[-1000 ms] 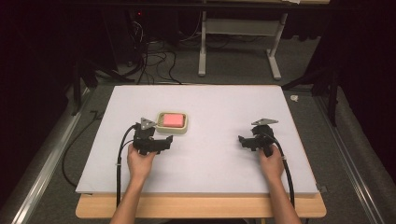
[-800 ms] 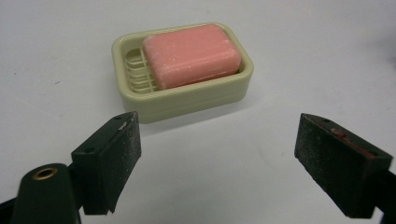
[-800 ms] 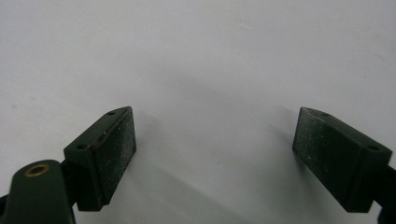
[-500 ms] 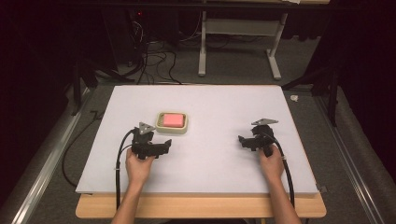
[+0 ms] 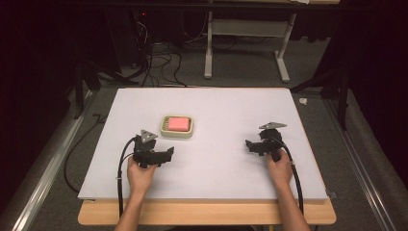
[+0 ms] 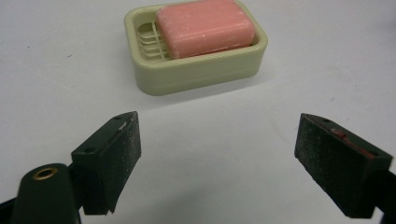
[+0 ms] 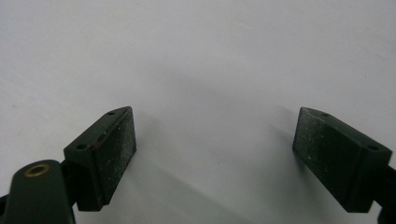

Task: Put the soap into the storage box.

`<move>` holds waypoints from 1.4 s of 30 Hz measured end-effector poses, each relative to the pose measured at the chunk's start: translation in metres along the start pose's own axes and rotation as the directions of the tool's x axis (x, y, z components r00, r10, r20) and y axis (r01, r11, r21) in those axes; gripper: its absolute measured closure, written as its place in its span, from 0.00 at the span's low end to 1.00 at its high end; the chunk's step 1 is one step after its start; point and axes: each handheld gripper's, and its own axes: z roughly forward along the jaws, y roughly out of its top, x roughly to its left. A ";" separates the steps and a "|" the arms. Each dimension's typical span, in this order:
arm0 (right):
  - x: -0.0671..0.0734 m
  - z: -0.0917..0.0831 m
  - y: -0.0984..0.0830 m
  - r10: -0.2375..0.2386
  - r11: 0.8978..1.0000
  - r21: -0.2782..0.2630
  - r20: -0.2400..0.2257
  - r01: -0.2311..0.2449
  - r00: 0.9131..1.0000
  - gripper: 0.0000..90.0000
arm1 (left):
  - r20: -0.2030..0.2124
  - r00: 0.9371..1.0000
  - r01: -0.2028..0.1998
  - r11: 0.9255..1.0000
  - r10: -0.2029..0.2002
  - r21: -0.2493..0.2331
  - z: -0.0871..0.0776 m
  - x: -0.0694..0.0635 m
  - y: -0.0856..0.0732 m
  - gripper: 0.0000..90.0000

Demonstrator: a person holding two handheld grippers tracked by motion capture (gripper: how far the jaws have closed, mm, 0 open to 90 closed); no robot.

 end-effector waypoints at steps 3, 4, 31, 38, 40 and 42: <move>0.000 0.000 0.000 0.002 1.000 0.000 0.000 -0.002 1.000 0.15 | -0.006 1.000 0.005 1.000 -0.005 0.004 0.000 0.003 -0.003 0.17; 0.000 0.000 0.000 0.002 1.000 0.000 0.000 -0.002 1.000 0.15 | -0.006 1.000 0.005 1.000 -0.005 0.004 0.000 0.003 -0.003 0.17; 0.000 0.000 0.000 0.000 1.000 0.000 0.000 0.000 1.000 0.15 | -0.056 0.998 0.028 0.999 -0.027 0.028 0.001 0.018 -0.016 0.17; 0.000 0.000 0.000 -0.001 1.000 0.000 0.000 0.001 1.000 0.15 | -0.062 0.997 0.042 0.999 -0.040 0.025 0.001 0.021 -0.020 0.17; 0.000 0.000 0.000 0.000 1.000 0.000 0.000 0.000 1.000 0.15 | -0.068 0.997 0.037 0.999 -0.035 0.031 0.002 0.022 -0.022 0.17; 0.000 0.000 0.000 0.002 1.000 0.000 0.000 -0.002 1.000 0.15 | -0.072 0.997 0.042 0.999 -0.040 0.031 0.003 0.022 -0.022 0.17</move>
